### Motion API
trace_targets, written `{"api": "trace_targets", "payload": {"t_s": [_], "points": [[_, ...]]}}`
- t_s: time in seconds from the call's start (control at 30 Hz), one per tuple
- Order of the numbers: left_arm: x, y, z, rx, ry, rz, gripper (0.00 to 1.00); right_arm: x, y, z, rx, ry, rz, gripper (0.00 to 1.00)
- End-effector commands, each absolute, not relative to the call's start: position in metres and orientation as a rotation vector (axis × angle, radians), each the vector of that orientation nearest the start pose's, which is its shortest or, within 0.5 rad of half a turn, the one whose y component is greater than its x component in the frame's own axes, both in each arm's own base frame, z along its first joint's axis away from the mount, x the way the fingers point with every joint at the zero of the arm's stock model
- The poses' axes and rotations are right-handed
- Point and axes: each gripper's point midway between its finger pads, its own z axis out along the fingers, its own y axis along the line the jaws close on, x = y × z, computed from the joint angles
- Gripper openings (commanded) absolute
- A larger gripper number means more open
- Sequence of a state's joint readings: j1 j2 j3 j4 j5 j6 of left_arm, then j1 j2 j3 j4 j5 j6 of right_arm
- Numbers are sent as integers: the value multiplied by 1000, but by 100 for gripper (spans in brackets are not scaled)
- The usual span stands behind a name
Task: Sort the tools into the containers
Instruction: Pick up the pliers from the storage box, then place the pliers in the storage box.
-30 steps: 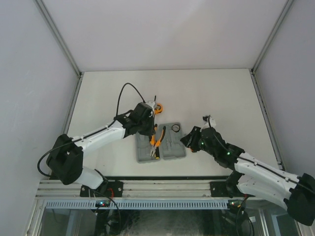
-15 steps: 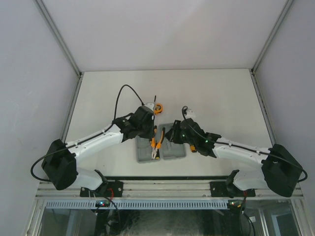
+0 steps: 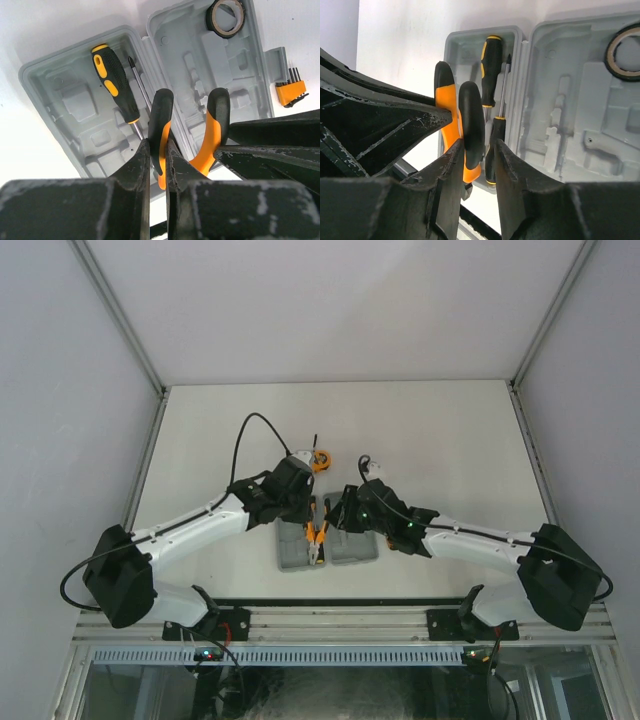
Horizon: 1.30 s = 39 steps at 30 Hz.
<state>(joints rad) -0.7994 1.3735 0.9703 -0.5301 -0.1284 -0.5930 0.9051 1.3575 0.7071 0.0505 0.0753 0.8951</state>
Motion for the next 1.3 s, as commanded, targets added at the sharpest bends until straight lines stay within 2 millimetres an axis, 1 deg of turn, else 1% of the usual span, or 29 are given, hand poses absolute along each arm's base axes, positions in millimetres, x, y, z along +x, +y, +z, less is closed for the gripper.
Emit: {"api": "trace_targets", "payload": {"t_s": [0.0,0.27,0.4,0.43,0.5,0.53,0.73,0.87,1.0,1.13,1.27], "points": [[244,-249,140,149,2433,-479,0,233,302,131,33,2249,840,30],[246,-233,133,102,2442,-422,0,225,268,152,36,2170,788,37],[247,-226,131,84,2443,-407,0,219,252,149,53,2156,772,43],[247,-224,131,81,2444,-403,0,218,249,150,51,2144,779,46],[248,-220,129,75,2447,-388,0,216,245,151,50,2123,796,58],[248,-218,128,71,2450,-381,0,215,242,152,53,2116,801,62],[249,-205,124,40,2456,-346,0,213,230,156,65,2059,824,74],[251,-195,118,10,2470,-313,0,213,224,149,85,2071,808,76],[254,-189,114,-8,2482,-267,0,212,221,139,115,2119,794,75],[256,-186,107,-22,2506,-232,0,210,220,128,141,2167,791,75],[260,-186,101,-34,2525,-217,0,208,222,124,146,2189,796,74]]}}
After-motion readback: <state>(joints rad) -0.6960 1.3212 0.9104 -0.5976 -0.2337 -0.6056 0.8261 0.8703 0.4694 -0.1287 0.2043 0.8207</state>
